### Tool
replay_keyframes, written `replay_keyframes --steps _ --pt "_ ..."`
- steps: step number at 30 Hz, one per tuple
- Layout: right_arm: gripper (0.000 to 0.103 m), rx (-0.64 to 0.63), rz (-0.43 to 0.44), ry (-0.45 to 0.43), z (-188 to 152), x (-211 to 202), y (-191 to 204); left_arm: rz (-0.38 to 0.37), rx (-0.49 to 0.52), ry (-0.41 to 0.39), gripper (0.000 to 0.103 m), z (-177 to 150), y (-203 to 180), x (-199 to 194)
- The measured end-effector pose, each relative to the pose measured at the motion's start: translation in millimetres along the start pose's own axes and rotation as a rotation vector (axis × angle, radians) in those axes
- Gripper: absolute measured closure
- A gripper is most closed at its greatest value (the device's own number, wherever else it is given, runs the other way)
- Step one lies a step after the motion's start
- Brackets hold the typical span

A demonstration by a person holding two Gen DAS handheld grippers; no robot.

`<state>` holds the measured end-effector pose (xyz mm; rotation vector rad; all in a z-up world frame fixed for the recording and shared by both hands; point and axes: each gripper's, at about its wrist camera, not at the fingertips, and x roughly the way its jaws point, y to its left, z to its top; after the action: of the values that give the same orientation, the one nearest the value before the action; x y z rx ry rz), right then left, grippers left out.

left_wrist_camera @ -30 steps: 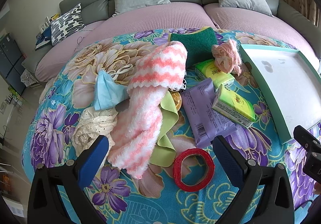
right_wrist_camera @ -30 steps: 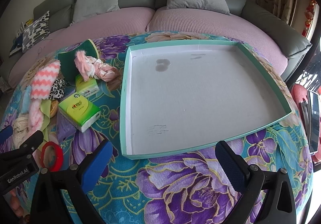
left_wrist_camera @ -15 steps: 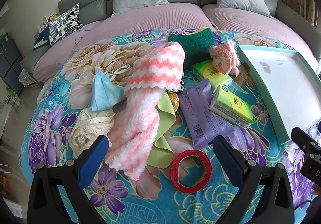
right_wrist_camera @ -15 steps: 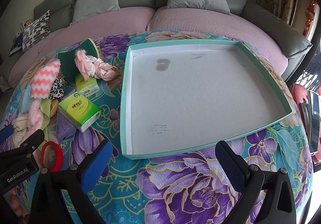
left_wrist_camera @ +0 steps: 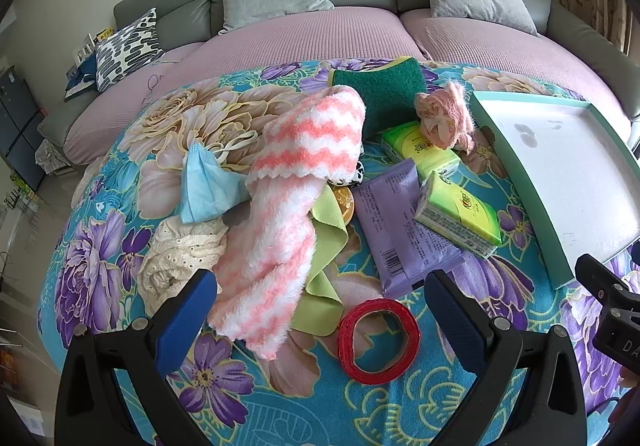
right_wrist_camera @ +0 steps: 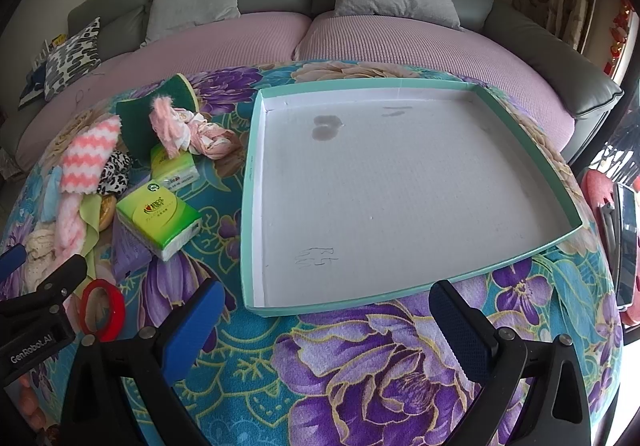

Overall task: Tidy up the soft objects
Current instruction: 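Grasp the cream lace scrunchie with the left tool while the right tool grasps the red tape roll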

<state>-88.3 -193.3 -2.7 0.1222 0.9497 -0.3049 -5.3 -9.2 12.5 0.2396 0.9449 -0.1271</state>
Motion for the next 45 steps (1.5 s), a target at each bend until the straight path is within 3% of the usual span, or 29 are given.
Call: replay_keyframes --steps 5,10,23,38,40,45 --pt "0.0 -0.008 -0.002 -0.01 2.3 -2.4 2.9 -0.017 -0.018 -0.003 0.0 2.3 6.9 -3.4" --pt "0.0 -0.031 0.064 -0.057 4.2 -14.8 15.9 0.001 -0.145 -0.041 0.0 9.1 51.2 -15.0" --pt "0.0 -0.244 0.256 -0.031 -7.5 -15.1 110.5 0.036 -0.339 0.042 0.0 -9.8 147.4 -1.8" --pt "0.0 -0.332 0.297 0.091 -29.7 27.8 160.5 -0.032 -0.398 0.135 0.001 -23.3 147.7 32.4" --pt "0.0 -0.337 0.289 0.1 -31.5 31.4 163.7 -0.04 -0.412 0.136 0.004 -24.8 149.1 35.6" --pt "0.0 -0.345 0.267 0.097 -32.2 36.0 171.9 -0.064 -0.431 0.149 0.023 -27.6 150.2 45.4"
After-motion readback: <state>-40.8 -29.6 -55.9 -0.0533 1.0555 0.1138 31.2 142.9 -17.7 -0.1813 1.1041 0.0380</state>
